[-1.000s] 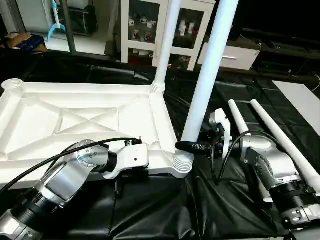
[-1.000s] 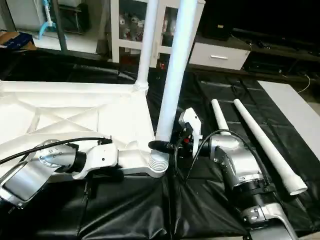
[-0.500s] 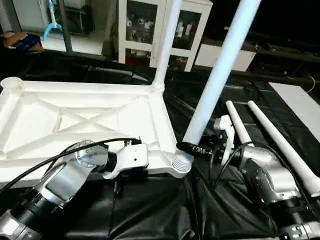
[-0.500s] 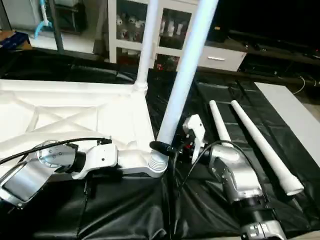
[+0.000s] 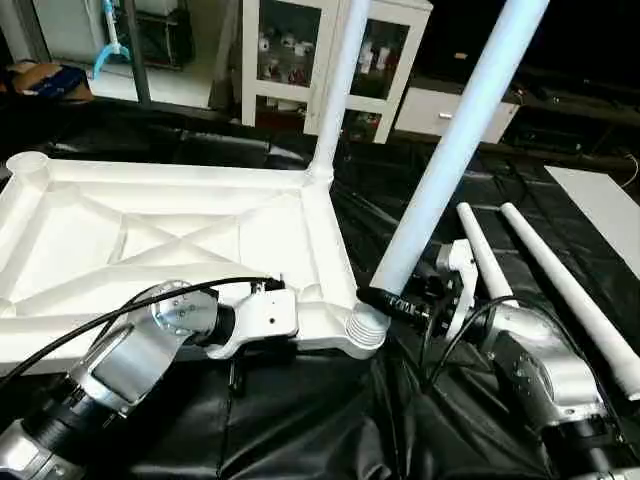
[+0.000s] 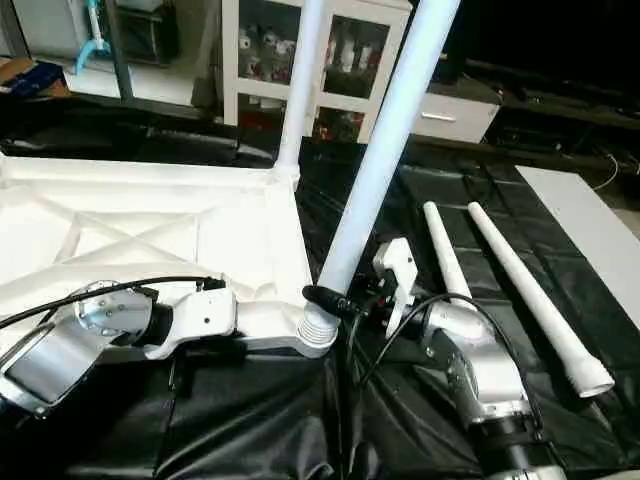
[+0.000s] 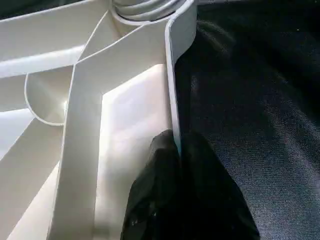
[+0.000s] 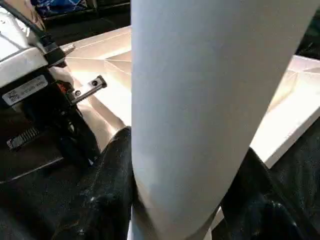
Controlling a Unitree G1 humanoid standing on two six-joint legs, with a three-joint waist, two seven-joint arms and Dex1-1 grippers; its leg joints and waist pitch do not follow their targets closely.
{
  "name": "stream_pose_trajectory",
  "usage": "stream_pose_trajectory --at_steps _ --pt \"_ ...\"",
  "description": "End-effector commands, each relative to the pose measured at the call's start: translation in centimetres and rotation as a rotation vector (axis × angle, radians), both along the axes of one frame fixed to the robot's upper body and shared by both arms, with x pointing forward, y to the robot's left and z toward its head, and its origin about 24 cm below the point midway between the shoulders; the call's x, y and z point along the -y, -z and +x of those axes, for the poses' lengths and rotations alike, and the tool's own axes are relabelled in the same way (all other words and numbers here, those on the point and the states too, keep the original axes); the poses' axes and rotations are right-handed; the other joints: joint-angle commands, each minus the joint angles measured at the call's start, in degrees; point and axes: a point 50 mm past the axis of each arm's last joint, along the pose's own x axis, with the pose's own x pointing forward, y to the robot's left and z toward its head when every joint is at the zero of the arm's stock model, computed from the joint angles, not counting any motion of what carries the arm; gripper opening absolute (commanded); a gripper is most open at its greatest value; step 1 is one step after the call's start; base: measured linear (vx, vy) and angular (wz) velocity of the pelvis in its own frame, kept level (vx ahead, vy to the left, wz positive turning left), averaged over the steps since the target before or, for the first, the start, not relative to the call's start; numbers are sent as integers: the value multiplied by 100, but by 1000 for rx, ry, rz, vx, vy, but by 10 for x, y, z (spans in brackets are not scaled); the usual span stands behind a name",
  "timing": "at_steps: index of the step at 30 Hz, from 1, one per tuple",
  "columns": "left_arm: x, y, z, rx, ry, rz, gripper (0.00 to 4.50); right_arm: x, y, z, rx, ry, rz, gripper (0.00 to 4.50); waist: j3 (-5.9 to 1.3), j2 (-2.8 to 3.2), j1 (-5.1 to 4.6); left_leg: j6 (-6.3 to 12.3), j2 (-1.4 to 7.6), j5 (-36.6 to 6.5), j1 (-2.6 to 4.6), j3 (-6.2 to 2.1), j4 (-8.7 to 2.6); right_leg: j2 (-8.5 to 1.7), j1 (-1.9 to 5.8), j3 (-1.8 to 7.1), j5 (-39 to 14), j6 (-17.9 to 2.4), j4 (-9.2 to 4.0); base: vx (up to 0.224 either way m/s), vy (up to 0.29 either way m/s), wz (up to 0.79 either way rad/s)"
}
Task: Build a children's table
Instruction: Insert table leg to table base
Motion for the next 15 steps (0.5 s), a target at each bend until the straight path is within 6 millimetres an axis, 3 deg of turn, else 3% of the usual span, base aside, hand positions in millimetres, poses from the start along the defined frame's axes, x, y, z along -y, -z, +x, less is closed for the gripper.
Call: stream_pose_trajectory --at_steps 1,7,15 --pt "-3 1 2 22 -1 44 0 13 46 -19 -166 21 -230 188 -138 180 -13 -58 208 -1707 -39 -61 -477 -353 71 298 -1924 -740 -516 0 0 0" --pt "-4 1 2 23 -3 47 0 11 49 -23 -164 -2 -248 188 -128 178 -29 -62 205 -1981 -24 -85 -475 -367 33 298 -2493 -583 -575 0 0 0" --pt "-4 2 2 22 -5 47 0 13 54 -27 -221 56 -157 188 -143 175 -28 -34 207 -1812 -30 -67 -475 -342 55 300 -1983 -739 -522 0 0 0"
